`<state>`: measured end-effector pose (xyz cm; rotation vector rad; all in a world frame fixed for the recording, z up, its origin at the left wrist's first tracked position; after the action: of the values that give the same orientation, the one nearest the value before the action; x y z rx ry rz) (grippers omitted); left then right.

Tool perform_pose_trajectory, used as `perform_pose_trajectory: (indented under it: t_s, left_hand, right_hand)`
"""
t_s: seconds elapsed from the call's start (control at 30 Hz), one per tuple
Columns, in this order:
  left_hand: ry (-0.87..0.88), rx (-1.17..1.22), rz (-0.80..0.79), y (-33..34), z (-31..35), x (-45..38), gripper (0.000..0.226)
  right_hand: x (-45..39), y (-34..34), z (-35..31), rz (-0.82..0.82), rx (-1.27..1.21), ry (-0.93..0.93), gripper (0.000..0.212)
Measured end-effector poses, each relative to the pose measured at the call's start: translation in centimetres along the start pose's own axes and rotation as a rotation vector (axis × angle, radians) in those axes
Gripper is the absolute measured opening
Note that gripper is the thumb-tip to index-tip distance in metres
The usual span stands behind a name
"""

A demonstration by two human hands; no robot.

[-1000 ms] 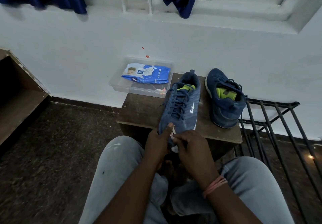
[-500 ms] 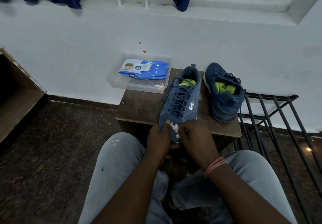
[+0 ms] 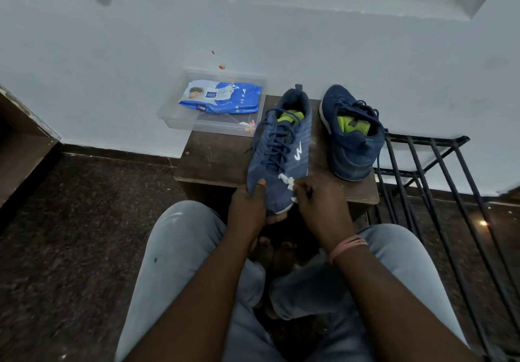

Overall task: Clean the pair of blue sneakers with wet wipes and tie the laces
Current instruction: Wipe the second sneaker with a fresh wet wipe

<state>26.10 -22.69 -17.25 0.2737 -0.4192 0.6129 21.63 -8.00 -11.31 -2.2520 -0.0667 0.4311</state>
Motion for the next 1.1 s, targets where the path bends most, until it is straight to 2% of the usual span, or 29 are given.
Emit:
perform_pose_trajectory:
  t_s: [0.1,0.23,0.43,0.57,0.63,0.73,0.83,0.93,1.0,1.1]
  left_hand:
    - [0.063,-0.075,0.048,-0.4,0.1,-0.3,0.029]
    - [0.074,-0.129,0.076,-0.9,-0.4,-0.7,0.032]
    - [0.013,0.011,0.013,0.1,-0.1,-0.1,0.025]
    - [0.094,-0.139,0.073,-0.8,-0.2,-0.7,0.031]
    - [0.088,-0.145,0.09,-0.9,-0.4,-0.6,0.031]
    - [0.035,-0.009,0.045,-0.1,-0.4,0.1,0.029]
    - [0.033,0.015,0.04,0.0,-0.3,-0.1,0.03]
    - [0.079,-0.091,0.083,-0.4,-0.2,-0.4,0.038]
    - [0.104,-0.165,0.104,-0.7,-0.3,-0.6,0.038]
    - [0.07,-0.081,0.063,-0.2,-0.4,-0.2,0.03]
  right_hand:
    - [1.5,0.5,-1.4,-0.022,-0.025,0.032,0.017]
    - [4.4,0.7,-3.6,-0.136,-0.079,-0.066,0.013]
    - [-0.7,-0.5,-0.4,-0.017,0.085,0.016,0.024]
    - [1.6,1.1,-3.2,-0.295,0.004,0.034,0.019]
    - [1.9,1.1,-3.2,-0.339,0.009,-0.018,0.021]
    - [-0.7,0.5,-1.1,-0.239,0.134,-0.032,0.027]
    - [-2.1,0.5,-1.0,-0.127,0.237,0.03,0.02]
    - [0.0,1.6,-2.7,-0.237,0.037,0.157,0.02]
    - [1.6,1.8,-3.7,-0.315,-0.062,0.137,0.02]
    - [0.5,1.4,-2.6,-0.244,0.107,0.015,0.019]
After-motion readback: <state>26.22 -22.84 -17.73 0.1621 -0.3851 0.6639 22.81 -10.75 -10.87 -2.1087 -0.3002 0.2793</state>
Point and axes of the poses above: each hand's wrist, its own x-axis away from the middle knuckle, its own y-axis out of the palm, z = x × y, the point moved 4 cm from there along -x, towards the middle knuckle, and after that the axes turned 7 degrees about z, right-handed, at the moved point
